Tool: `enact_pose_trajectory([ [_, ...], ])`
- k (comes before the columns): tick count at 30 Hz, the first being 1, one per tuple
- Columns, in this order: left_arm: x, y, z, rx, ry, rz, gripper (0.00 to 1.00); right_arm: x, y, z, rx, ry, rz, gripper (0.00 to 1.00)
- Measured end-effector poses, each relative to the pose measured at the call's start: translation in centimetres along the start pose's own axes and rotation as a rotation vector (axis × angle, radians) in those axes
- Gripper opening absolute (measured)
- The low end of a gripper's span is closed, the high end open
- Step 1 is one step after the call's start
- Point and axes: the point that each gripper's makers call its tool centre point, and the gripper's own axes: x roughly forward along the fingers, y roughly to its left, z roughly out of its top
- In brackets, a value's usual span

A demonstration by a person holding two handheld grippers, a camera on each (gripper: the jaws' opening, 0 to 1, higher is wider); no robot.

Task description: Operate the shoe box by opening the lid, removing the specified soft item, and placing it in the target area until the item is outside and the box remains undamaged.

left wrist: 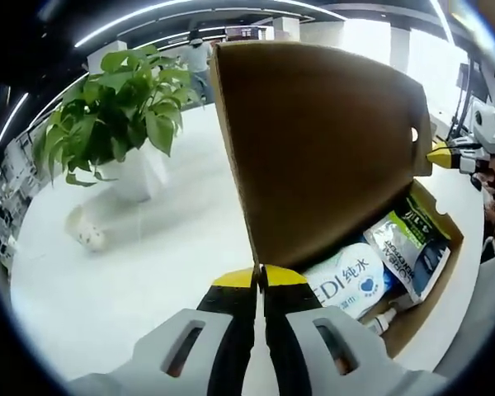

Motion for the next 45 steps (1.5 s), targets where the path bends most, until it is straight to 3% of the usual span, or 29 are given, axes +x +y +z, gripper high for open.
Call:
enact_pose_trajectory([
  [26,1.1,0.7,0.6,-0.042,0.097,-0.012,0.01,0.8,-0.6,0.3,0.039,0.119,0.035,0.0],
  [45,1.2,0.6,0.7,-0.017,0.202,-0.034,0.01,1.4,-0.9,0.4,0.033,0.214,0.086,0.0],
])
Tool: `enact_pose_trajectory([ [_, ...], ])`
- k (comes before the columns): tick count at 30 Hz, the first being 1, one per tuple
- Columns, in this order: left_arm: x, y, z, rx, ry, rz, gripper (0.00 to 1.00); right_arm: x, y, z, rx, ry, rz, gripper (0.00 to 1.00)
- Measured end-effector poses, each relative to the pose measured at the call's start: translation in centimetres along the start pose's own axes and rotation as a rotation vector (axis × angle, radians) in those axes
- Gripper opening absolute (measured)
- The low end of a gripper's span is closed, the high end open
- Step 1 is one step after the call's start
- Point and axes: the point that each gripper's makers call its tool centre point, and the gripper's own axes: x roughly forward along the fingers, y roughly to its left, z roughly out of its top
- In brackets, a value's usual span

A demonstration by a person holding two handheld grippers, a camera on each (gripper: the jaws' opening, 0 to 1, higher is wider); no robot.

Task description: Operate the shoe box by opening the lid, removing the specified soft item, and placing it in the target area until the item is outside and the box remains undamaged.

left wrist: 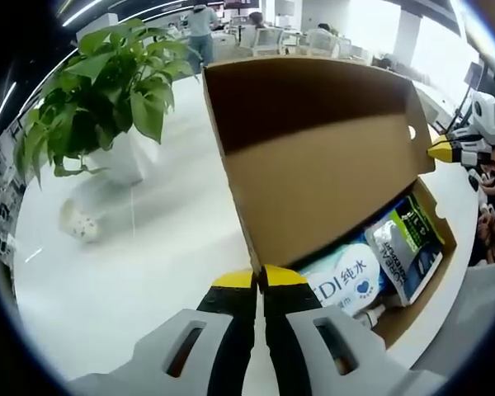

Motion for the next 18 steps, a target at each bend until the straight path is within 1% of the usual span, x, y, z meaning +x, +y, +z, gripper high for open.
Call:
enact_pose_trajectory([
  [3,0.01,-0.04,0.01,0.005,0.014,-0.006,0.01,0.08,-0.05,0.02,-0.004,0.01,0.005,0.0],
  [9,-0.05,-0.3,-0.01,-0.004,0.048,-0.013,0.01,0.37,-0.27,0.09,0.017,0.037,0.017,0.0],
  [18,0.14,-0.2,0.07,-0.012,0.076,-0.022,0.01,0.56,-0.4,0.14,0.029,0.065,0.03,0.0],
])
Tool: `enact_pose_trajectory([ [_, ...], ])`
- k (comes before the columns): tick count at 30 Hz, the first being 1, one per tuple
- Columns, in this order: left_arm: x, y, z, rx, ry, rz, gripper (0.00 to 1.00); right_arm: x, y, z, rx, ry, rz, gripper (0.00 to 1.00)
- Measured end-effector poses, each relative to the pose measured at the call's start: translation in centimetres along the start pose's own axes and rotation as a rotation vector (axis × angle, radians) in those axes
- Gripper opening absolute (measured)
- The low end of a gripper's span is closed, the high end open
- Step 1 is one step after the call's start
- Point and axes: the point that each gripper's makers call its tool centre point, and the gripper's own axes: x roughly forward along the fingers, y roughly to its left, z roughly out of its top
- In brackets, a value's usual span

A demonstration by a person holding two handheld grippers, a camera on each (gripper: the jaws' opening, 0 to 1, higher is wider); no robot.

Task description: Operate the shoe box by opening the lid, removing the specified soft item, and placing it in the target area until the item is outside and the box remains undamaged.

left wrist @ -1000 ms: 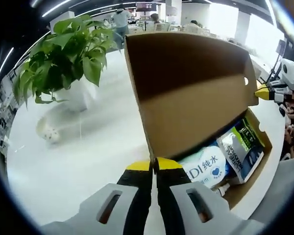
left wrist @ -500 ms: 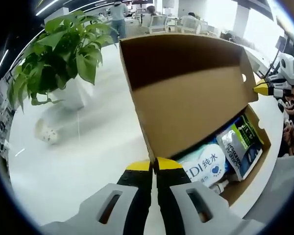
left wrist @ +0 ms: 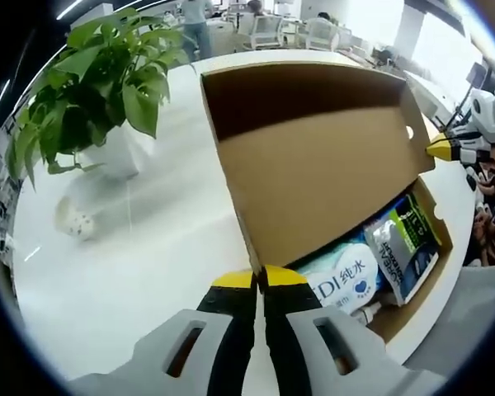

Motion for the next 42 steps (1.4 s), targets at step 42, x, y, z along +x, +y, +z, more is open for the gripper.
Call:
enact_pose_trajectory([
  [42,1.7,0.8,1.1,0.017,0.106,-0.008,0.01,2.1,-1.5,-0.2,0.132,0.04,0.007,0.0],
])
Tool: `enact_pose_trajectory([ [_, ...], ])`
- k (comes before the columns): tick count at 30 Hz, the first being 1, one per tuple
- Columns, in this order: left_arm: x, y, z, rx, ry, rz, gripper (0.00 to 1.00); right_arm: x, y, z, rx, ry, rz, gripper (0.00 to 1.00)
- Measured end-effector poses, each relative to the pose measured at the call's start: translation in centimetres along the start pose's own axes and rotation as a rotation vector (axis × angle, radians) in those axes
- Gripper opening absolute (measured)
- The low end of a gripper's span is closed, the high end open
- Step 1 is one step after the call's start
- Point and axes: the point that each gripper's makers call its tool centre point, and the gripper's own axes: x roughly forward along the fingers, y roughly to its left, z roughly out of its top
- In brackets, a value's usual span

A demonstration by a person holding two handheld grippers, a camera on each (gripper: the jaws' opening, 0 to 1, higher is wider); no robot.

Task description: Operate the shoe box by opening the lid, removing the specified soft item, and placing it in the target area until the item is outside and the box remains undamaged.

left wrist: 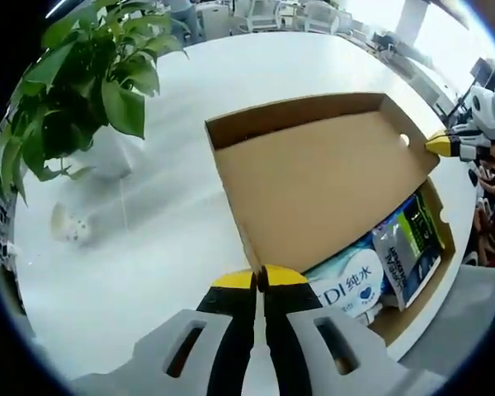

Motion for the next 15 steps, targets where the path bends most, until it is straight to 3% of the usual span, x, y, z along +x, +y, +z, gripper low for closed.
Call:
enact_pose_trajectory([
  [15,0.24,-0.21,-0.03,-0.019,-0.009,-0.004,0.01,0.73,-0.25,-0.06,0.042,-0.015,-0.008,0.0],
])
